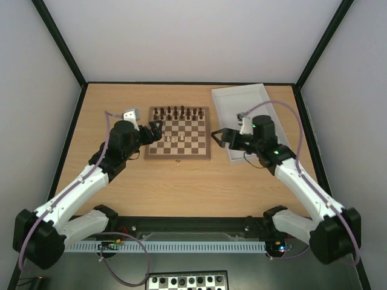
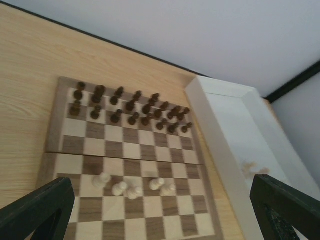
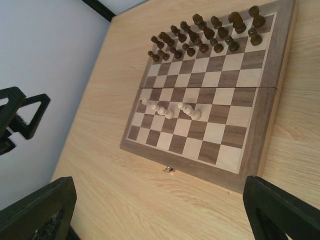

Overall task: Set up the chess pieces on the board
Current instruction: Pick up the chess piece from the chessboard.

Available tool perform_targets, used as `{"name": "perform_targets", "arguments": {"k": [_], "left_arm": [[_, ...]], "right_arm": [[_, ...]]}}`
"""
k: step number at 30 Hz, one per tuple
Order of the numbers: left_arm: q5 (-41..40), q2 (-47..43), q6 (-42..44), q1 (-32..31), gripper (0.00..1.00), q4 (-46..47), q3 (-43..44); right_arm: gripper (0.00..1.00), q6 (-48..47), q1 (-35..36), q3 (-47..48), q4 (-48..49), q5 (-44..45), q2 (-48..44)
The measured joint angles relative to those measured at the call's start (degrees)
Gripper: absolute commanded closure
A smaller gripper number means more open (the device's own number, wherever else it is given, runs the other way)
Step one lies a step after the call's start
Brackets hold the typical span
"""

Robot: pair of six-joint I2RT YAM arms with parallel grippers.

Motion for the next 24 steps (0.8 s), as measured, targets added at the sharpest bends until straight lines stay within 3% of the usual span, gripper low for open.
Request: {"name": "perform_targets", "arguments": {"k": [4, 10, 16, 24], "left_arm": [[-6.91, 4.39, 0.57, -0.61, 0.01, -2.4, 1.84], [-14.75, 7.1, 0.04, -0.59, 0.0, -6.16, 2.54], [-16.59, 8.79, -0.72, 2.6, 0.0, -8.74, 2.51], [-15.19, 10.73, -0.31, 7.72, 0.01, -10.45, 3.45]], "right_arm": [[0.18, -2.4, 7.98, 5.99, -2.21, 9.62, 8.68], [0.38, -6.29, 15.41, 13.25, -5.95, 23.26, 20.13], [0.4, -8.66, 18.62, 18.38, -8.74, 30.71, 27.76], [0.38, -10.4, 19.43, 26.88, -10.32, 33.99, 34.18]]}}
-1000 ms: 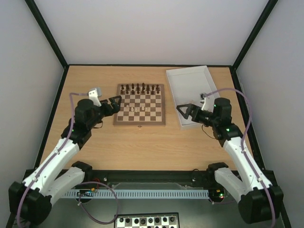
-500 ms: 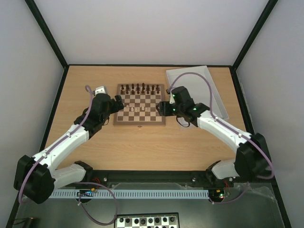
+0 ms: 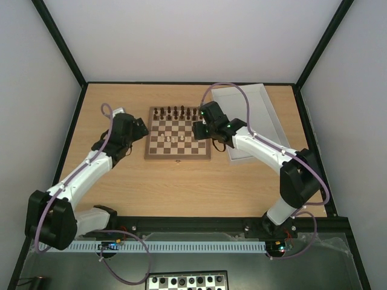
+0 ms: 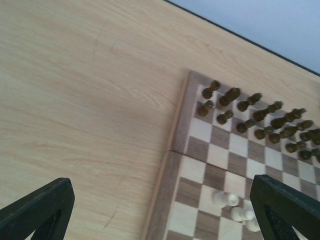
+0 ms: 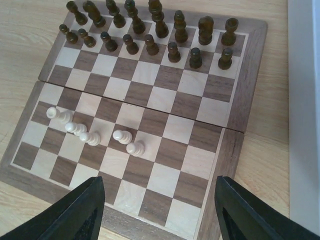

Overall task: Set up the chess pieces on the board
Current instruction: Pick up the chess piece from the chessboard.

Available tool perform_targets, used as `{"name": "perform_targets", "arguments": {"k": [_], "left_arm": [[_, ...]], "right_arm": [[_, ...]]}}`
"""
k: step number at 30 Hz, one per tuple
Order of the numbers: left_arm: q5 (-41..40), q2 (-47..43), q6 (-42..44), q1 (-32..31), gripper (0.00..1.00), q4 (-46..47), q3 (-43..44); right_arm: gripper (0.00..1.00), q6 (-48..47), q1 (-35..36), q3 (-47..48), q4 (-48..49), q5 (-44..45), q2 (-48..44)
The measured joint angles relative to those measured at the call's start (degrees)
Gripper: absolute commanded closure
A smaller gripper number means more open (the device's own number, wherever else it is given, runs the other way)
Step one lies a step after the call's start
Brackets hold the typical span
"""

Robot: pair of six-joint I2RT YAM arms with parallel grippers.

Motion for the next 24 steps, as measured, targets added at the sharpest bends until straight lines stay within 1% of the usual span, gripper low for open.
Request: {"name": "perform_targets", "arguments": {"k": [2, 5, 6, 7, 9, 11, 13, 14, 15, 17, 21, 22, 24], "left_arm": [[1.36, 1.7, 0.92, -0.04, 0.02, 0.02, 1.99], [2.71, 5.42, 2.51, -0.81, 0.12, 0.22, 5.55], [2.86, 6.8, 3.48, -1.31, 0.18, 0.35, 6.58], [2.97, 7.69, 3.65, -1.73, 0.29, 0.44, 7.13], [3.3, 10.6, 5.01, -2.78, 0.41, 0.55, 8.55], [4.07, 13.62, 6.03, -3.34, 0.56, 0.66, 9.62], [5.11, 16.31, 6.82, -3.69, 0.62, 0.7, 10.23], [5.53, 17.44, 7.23, -3.87, 0.69, 0.74, 10.29], [5.95, 18.53, 7.69, -4.17, 0.73, 0.66, 10.34], [6.38, 20.15, 8.24, -4.68, 0.75, 0.63, 10.4], [7.04, 22.47, 9.03, -6.86, 0.82, 0.55, 11.54], [7.17, 23.12, 9.27, -7.48, 0.82, 0.59, 12.09], [7.61, 24.39, 9.7, -8.37, 0.78, 0.74, 13.16]], "right_arm": [[0.38, -0.13, 0.0, 0.61, 0.0, 0.48, 0.55], [0.36, -0.13, -0.02, 0.44, -0.44, 1.01, 0.52], [0.36, -0.13, 0.0, 0.17, -0.37, 1.11, 0.46], [0.36, -0.07, 0.0, -0.35, -0.35, 1.22, 0.24], [0.36, 0.07, 0.0, -2.43, -0.31, 1.27, -0.79], [0.36, 0.35, 0.0, -5.11, -0.44, 1.16, -2.34], [0.36, 0.72, 0.0, -7.5, -0.46, 0.83, -4.04], [0.36, 0.83, 0.0, -8.48, -0.46, 0.61, -4.9], [0.36, 0.96, 0.0, -9.62, -0.46, 0.35, -5.92], [0.36, 1.16, 0.0, -10.91, -0.46, -0.04, -7.34], [0.36, 1.22, 0.0, -12.68, -0.46, -0.46, -9.62], [0.36, 1.22, 0.0, -12.87, -0.48, -0.46, -9.88], [0.36, 1.22, 0.0, -13.22, -0.46, -0.48, -10.34]]}}
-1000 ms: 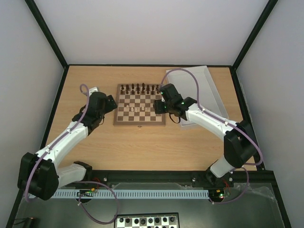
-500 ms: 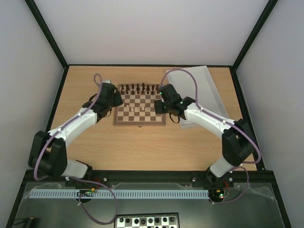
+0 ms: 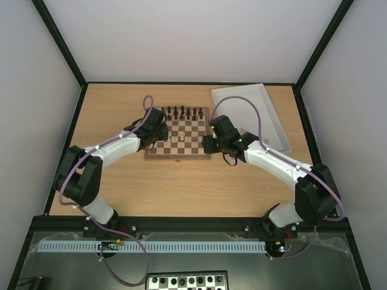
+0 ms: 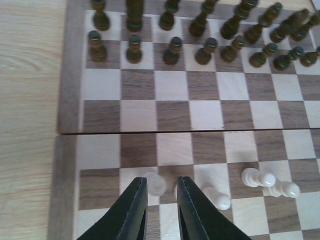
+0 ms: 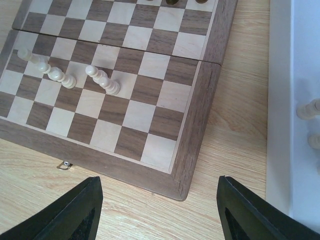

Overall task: Set up the chess pieces on the board
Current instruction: Pick up the chess piece from the chessboard.

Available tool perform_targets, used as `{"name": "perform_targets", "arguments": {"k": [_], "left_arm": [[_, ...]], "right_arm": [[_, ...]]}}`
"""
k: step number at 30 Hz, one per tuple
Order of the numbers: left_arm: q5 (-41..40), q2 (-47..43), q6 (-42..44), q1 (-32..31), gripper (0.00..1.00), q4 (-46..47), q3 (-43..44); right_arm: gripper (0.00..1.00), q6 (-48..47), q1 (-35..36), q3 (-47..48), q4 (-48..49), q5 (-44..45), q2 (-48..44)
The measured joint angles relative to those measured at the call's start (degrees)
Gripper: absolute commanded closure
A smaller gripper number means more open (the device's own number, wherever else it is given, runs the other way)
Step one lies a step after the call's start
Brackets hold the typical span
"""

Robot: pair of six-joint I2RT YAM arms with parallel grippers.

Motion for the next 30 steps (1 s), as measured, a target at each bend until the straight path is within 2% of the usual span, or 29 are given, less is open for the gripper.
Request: {"name": "perform_targets", "arguments": {"k": [8, 14, 30], "left_arm": [[1.01, 3.72, 0.5, -1.66, 0.57, 0.0, 3.21], [0.33, 5.51, 0.17, -1.66, 0.57, -0.52, 4.13], [-1.07, 8.63, -0.31, -1.66, 0.72, -2.82, 4.42]], "right_arm": [[0.35, 0.0, 0.0, -1.64, 0.04, -0.02, -1.07], [0.35, -0.02, 0.0, -2.4, 0.04, -0.02, -1.7], [0.36, -0.02, 0.0, -2.73, 0.09, 0.0, -1.88]]}}
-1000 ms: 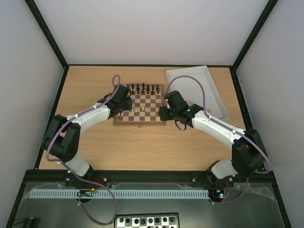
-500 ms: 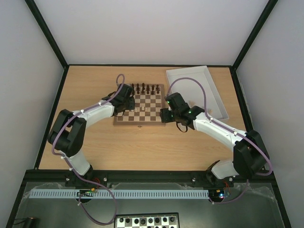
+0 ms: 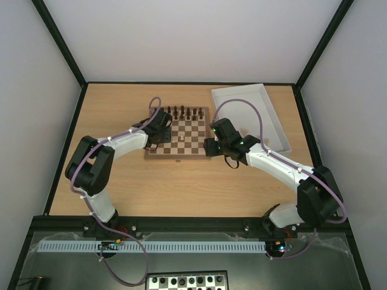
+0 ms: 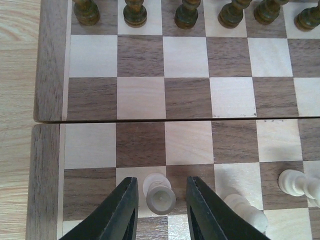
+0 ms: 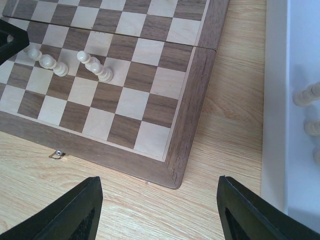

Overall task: Set up the chess pieces on the board
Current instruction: Pick up the chess piece from the chessboard.

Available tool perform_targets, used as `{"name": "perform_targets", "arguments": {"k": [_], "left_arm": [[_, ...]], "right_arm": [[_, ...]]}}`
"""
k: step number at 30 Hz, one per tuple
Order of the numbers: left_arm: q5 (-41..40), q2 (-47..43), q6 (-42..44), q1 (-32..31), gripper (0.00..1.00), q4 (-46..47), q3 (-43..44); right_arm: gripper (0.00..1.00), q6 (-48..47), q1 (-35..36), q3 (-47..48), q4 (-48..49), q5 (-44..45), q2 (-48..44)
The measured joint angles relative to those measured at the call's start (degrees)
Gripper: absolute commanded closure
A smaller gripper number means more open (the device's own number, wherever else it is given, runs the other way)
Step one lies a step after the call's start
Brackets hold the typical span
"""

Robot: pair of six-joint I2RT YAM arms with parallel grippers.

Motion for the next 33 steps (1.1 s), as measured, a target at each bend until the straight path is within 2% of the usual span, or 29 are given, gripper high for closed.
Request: {"name": "perform_targets", "arguments": {"k": [19, 33], "left_arm": [[-0.94, 1.05, -0.46, 0.0, 0.88, -0.37, 0.74], [-1.95, -0.33, -0.85, -1.03, 0.88, -1.95, 0.79]], "right_arm": [[0.36, -0.02, 0.0, -0.74, 0.39, 0.0, 0.0], [0.37, -0.02, 0.0, -0.85, 0.44, -0.26, 0.0]]}}
